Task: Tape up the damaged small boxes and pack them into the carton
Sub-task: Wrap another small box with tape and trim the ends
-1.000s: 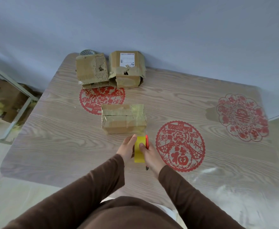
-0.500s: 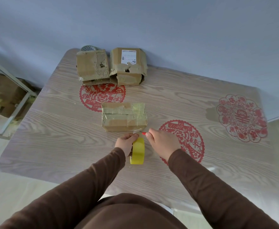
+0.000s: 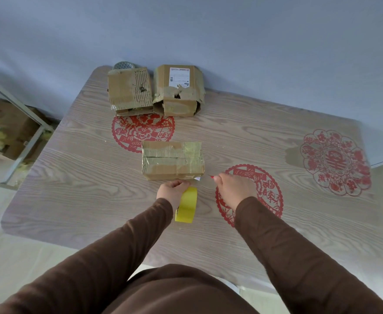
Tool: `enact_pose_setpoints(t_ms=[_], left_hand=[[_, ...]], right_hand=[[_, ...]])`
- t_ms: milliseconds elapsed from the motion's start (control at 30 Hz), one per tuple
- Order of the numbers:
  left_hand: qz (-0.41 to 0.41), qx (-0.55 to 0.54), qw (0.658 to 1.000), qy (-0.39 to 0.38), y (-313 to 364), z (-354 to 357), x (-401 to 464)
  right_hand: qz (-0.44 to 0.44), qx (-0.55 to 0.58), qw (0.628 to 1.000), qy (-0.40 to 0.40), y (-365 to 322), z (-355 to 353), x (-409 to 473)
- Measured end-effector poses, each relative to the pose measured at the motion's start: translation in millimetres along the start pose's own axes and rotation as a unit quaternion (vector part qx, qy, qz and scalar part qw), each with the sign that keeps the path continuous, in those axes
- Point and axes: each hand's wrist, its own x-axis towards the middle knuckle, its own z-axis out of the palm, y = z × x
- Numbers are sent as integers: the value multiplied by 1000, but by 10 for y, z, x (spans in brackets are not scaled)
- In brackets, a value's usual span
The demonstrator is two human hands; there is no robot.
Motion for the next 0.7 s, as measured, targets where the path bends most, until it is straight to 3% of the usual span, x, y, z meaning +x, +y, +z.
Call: enact_pose_setpoints(t_ms=[100,200,267,500,700], left_hand=[[11,20,1000,6,46,-23,30],[35,21,999,4,93,3,50],[62,44,997,1,101,14,43],[65,229,970,-47,151,-113,87],[53,161,984,-47,66,-229,15]], right_hand=[[27,87,995,29,72,-39,-33],[-27,198,973,114,-85,-28,-27],[-80,202,970,105,-252,32,44],[-75,176,972,136,-381,214,247],[-83,134,975,154,-414,275,301]])
